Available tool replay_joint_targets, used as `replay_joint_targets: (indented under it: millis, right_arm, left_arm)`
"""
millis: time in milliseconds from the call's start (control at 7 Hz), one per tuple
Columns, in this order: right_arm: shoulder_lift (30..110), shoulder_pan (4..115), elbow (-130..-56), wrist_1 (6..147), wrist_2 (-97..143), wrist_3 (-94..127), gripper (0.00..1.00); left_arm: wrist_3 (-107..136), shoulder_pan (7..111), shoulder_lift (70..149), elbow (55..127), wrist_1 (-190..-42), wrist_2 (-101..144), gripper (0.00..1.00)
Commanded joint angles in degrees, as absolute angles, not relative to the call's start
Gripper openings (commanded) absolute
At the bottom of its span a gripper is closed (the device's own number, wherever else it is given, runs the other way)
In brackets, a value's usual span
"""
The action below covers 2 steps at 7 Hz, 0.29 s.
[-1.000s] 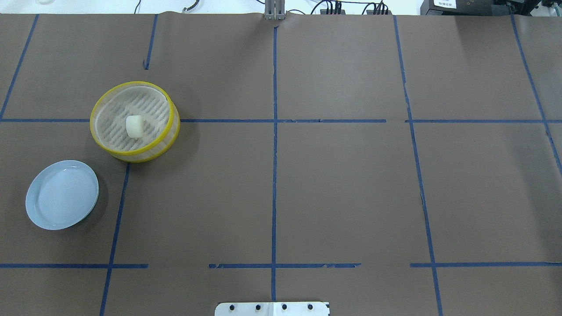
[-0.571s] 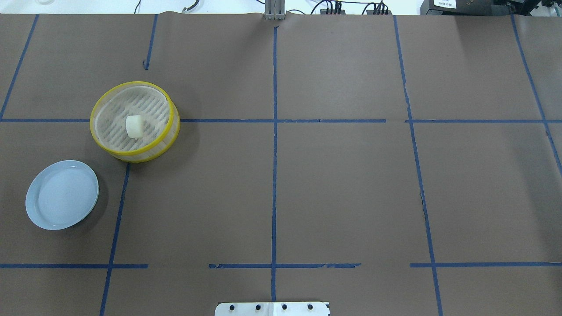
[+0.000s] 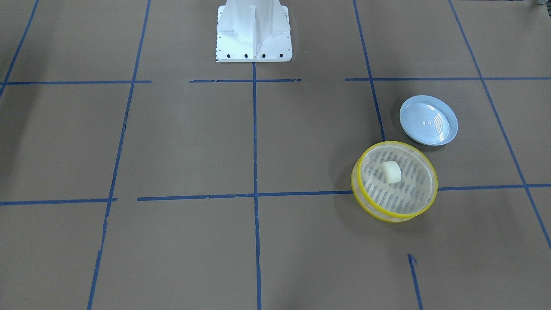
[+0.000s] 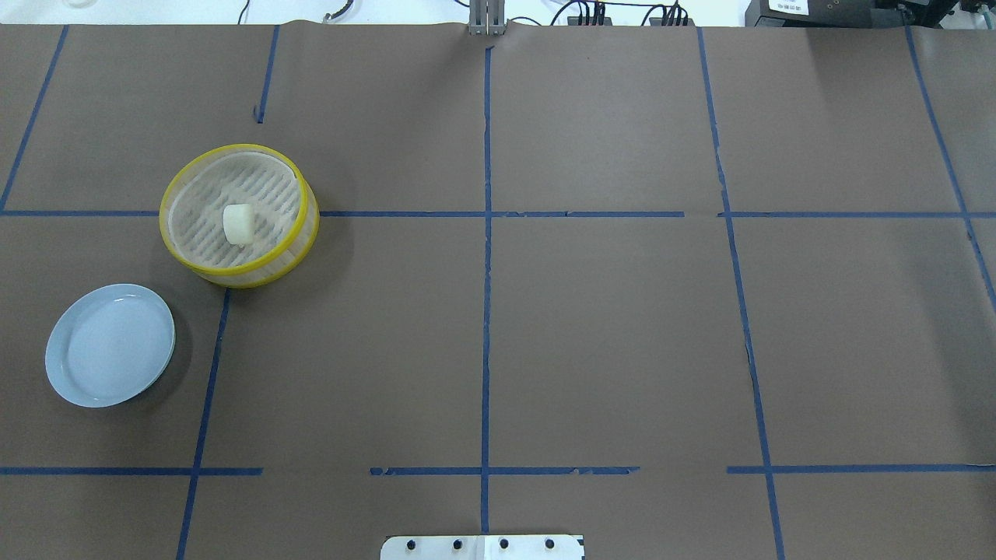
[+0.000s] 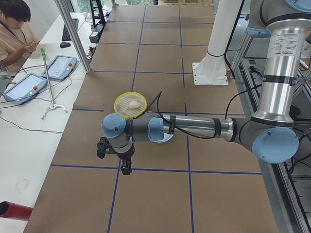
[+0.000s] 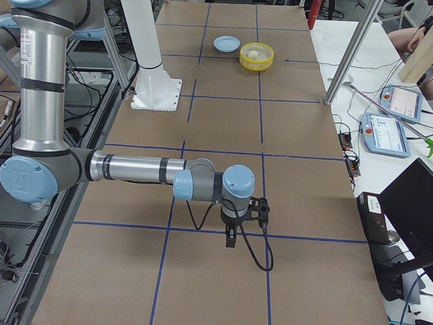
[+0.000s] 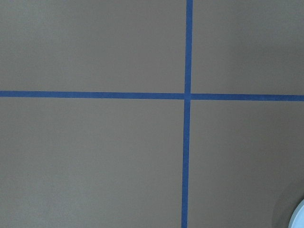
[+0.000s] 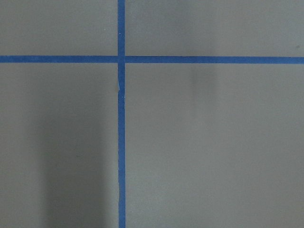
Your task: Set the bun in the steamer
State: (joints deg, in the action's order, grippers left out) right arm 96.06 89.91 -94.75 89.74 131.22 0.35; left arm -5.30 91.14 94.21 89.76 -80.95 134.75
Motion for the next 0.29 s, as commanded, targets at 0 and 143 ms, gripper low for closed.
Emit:
replay_joint_targets:
  millis: [0,143]
  right_arm:
    - [96.1,89.9,-94.7,89.7,131.2,0.4,1.0]
    - [96.1,89.9,-94.7,89.7,131.2,0.4,1.0]
  left_arm:
    - [-9.1,91.7,94.2,89.7,-79.2,134.8,1.0]
    - [-9.3,92.4,94.2,89.7,-79.0,134.8,1.0]
